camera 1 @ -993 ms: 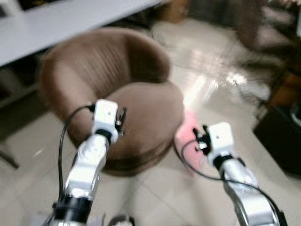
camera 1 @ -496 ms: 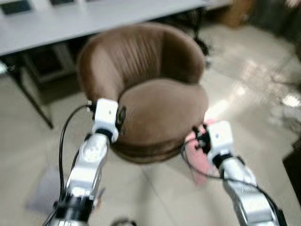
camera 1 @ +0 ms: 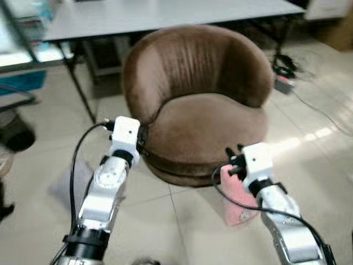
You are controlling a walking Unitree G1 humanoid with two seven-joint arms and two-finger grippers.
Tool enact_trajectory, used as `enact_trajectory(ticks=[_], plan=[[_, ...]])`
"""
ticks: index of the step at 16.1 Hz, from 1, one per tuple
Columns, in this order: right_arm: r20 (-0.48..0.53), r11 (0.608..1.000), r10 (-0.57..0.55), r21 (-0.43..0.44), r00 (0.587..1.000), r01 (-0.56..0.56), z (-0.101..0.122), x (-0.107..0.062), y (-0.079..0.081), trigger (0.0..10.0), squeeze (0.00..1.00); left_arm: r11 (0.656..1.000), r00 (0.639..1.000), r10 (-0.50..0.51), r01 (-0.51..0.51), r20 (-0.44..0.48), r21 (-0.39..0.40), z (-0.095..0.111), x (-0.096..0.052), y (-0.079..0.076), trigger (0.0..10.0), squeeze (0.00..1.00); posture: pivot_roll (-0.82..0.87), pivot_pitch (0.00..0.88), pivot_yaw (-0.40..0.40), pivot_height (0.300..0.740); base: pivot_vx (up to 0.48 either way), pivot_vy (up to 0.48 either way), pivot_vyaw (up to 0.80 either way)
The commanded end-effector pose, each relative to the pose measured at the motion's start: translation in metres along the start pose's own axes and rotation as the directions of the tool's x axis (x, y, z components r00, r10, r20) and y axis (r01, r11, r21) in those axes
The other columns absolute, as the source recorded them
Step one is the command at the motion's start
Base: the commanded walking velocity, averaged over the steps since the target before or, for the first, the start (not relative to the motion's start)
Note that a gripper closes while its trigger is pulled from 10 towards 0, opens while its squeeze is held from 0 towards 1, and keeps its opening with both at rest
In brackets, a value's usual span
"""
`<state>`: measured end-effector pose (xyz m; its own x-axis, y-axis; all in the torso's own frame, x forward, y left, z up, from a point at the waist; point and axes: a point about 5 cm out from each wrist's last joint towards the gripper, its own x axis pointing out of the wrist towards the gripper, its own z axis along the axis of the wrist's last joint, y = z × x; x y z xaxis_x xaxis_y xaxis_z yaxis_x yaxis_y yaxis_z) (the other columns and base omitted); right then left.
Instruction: Move the pillow to the sofa from floor
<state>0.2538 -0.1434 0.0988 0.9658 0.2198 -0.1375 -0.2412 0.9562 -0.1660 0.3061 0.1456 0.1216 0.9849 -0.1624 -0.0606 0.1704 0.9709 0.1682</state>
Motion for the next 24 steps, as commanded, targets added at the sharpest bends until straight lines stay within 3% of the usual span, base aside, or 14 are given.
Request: enact_trajectory(ticks=[1, 24], plan=[[0.012, 1.0, 0.006, 0.002, 1.0, -0.006, 0.002, 0.0008, 0.0027, 10.0, 0.0, 1.0, 1.0, 0.017, -0.017, -0.004, 0.012, -0.0005, -0.0005, 0.0066, 10.0, 0.0, -0.06, 0.031, 0.055, 0.74, 0.0, -0.48, 0.8], [0.017, 0.999, -0.03, 0.014, 0.999, 0.029, 0.0004, 0.0037, -0.0022, 10.0, 0.0, 1.0, 1.0, 0.017, -0.017, -0.002, 0.016, -0.0005, 0.0033, 0.0059, 10.0, 0.0, -0.07, 0.031, 0.058, 0.74, 0.0, -0.48, 0.77]])
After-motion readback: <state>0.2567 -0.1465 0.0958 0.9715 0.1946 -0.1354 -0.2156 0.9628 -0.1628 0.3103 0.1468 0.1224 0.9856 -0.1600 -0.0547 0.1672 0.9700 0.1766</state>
